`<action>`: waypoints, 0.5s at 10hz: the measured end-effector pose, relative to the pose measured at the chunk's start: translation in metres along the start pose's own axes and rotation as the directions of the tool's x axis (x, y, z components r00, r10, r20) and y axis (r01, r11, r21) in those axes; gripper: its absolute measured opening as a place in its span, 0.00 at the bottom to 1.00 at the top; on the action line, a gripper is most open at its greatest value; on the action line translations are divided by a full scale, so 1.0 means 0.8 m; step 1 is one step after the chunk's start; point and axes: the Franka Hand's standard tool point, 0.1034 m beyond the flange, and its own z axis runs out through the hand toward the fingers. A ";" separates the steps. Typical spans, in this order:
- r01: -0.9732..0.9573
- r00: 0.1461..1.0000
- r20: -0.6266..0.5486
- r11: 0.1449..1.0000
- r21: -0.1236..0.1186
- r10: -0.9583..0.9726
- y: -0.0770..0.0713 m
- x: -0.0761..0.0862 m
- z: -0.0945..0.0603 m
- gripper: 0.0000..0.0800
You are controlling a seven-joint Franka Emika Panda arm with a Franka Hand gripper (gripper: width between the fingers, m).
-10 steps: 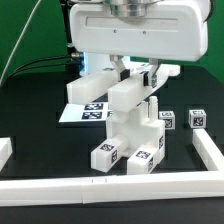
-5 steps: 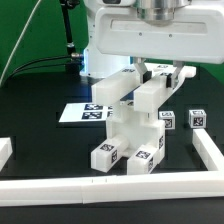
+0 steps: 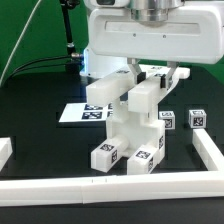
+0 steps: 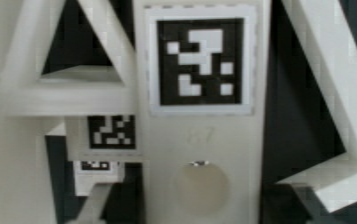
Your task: Assemble chair
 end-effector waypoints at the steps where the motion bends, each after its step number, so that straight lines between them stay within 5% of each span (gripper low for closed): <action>1: 0.000 1.000 -0.007 1.000 0.003 0.000 -0.001 0.001 0.000 0.36; 5: -0.002 1.000 -0.008 1.000 0.003 0.002 -0.001 0.002 0.000 0.36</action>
Offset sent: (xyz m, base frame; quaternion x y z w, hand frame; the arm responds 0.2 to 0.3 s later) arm 0.0000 0.0000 0.0000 0.0000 0.0000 0.0000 1.0000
